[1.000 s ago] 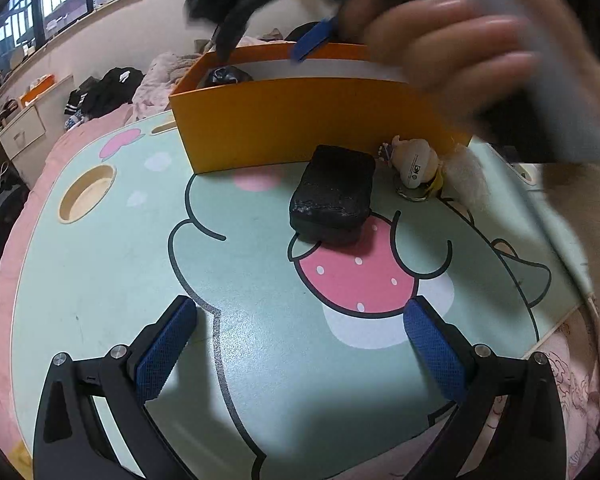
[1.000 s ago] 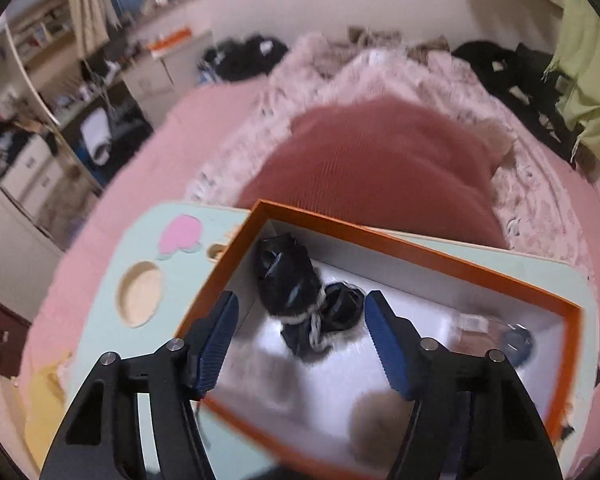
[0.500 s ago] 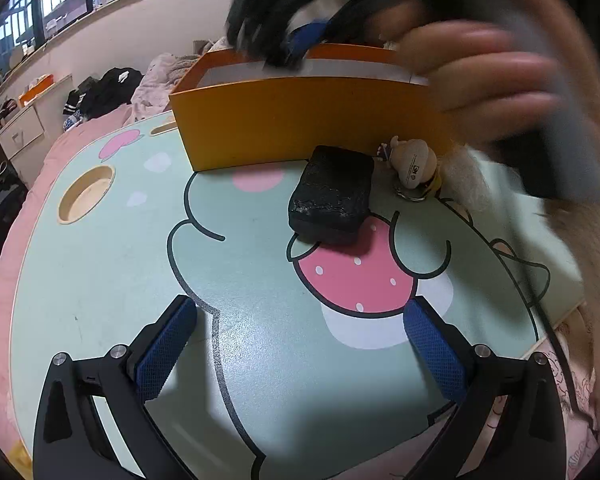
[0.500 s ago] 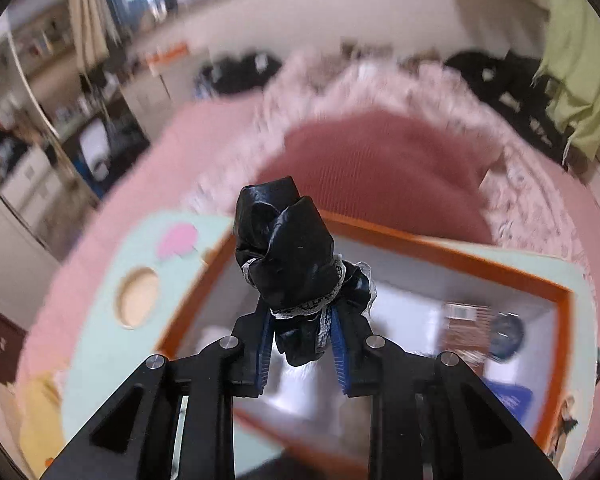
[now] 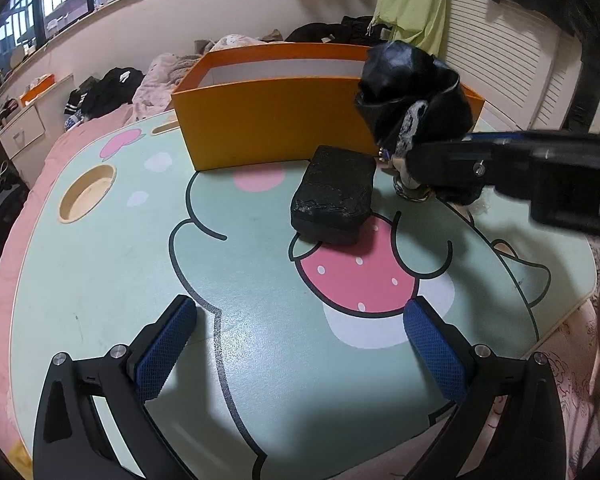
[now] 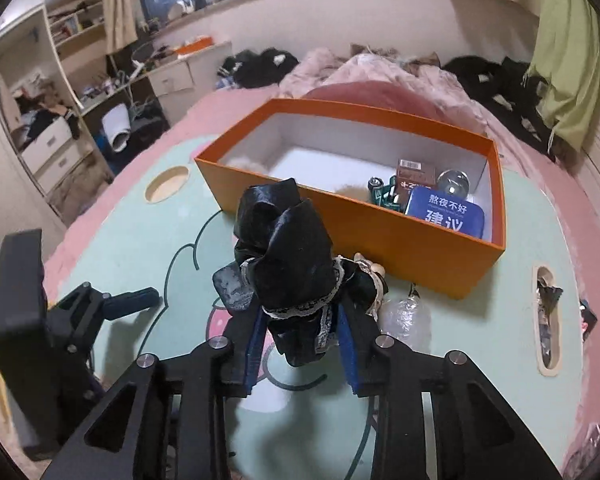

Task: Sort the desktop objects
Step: 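Lift the lace cloth out and drop it beside the pouch, open right gripper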

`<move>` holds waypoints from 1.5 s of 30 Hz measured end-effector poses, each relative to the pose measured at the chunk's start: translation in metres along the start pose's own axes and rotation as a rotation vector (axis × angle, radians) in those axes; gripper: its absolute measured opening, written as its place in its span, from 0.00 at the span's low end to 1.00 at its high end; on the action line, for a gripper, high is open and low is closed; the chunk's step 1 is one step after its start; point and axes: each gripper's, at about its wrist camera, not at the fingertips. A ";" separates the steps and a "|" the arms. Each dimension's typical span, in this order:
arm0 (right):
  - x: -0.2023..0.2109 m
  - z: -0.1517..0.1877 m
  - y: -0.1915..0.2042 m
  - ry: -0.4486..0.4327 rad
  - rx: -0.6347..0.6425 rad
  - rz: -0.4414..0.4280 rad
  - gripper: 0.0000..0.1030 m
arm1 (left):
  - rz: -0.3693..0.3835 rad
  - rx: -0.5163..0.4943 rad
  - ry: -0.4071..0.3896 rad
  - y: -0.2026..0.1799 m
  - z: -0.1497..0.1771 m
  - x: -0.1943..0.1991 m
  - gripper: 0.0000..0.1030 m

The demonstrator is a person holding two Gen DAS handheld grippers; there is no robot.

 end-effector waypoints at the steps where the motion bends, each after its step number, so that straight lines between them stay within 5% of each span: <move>1: 0.006 0.004 0.001 -0.034 0.006 0.012 0.58 | 0.000 0.000 0.000 0.000 0.000 0.000 1.00; 3: 0.019 0.013 0.001 -0.086 0.024 0.045 0.89 | -0.001 0.003 -0.001 0.000 0.000 0.000 1.00; 4: 0.026 0.019 0.001 -0.120 0.033 0.063 0.91 | -0.002 0.003 -0.001 0.000 0.000 0.000 1.00; 10: 0.032 0.070 -0.006 -0.086 0.067 0.235 0.91 | -0.007 0.011 -0.003 -0.001 0.000 0.000 1.00; 13: 0.007 0.087 -0.019 0.000 -0.008 0.190 0.97 | -0.011 0.013 -0.002 -0.002 0.000 0.000 1.00; 36: 0.000 0.090 -0.020 0.001 -0.010 0.200 1.00 | -0.018 0.049 -0.010 0.007 0.001 0.002 1.00; 45: 0.000 0.091 -0.019 0.000 -0.009 0.199 1.00 | 0.098 0.152 -0.188 0.034 -0.040 0.053 0.99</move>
Point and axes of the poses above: each gripper's, at about its wrist camera, not at the fingertips, and x roughly against the way its jaws point, y to its left, z to its underside, and after that the axes turned 3 degrees about x, right-handed
